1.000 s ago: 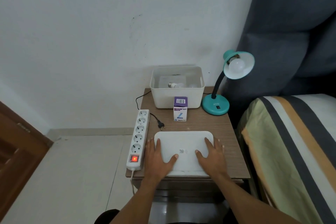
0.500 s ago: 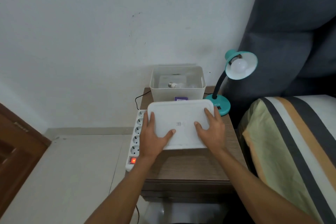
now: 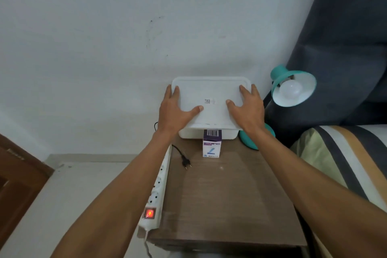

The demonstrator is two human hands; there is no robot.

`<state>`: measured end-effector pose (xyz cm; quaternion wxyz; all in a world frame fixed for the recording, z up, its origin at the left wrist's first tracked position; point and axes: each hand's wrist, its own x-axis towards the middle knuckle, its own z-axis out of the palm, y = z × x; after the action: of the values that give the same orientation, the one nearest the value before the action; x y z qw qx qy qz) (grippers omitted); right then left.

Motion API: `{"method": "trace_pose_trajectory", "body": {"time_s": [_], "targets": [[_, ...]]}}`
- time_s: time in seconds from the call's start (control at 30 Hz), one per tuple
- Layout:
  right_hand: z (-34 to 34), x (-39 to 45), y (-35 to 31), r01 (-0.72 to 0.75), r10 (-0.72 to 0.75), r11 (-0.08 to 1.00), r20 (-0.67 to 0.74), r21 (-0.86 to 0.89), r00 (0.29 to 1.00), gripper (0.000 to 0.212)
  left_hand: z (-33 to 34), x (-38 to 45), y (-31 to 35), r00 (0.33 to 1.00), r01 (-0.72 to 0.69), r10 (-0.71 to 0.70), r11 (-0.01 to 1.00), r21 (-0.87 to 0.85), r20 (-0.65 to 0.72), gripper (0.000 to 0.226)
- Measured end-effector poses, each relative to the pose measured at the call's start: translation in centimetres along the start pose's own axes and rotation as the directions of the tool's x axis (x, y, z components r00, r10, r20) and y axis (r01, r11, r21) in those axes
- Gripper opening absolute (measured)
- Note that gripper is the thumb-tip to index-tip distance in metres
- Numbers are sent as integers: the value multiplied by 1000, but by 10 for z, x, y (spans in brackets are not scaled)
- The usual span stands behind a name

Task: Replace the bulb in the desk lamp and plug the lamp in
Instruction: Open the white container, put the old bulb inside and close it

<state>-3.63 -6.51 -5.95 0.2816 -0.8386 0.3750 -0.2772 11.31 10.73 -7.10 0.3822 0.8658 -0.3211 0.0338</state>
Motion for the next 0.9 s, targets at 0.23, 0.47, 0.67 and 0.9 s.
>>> {"method": "trace_pose_trajectory", "body": {"time_s": [0.23,0.47,0.67,0.9], "targets": [[22,40,5,-46,49,999,102,-27,994,72,19,43,-18,996,45,-47,999,15,75,116],[34,56,17,-87,102,992,187,-89,977,72,37,57,-28,989,61,-59,998,-14,136,81],[41,67,21,-103,124,989,219,-104,968,73,43,65,-30,987,68,-65,998,-13,146,83],[40,70,16,-73,102,987,205,-147,973,64,46,74,-33,987,61,-63,998,16,145,74]]}}
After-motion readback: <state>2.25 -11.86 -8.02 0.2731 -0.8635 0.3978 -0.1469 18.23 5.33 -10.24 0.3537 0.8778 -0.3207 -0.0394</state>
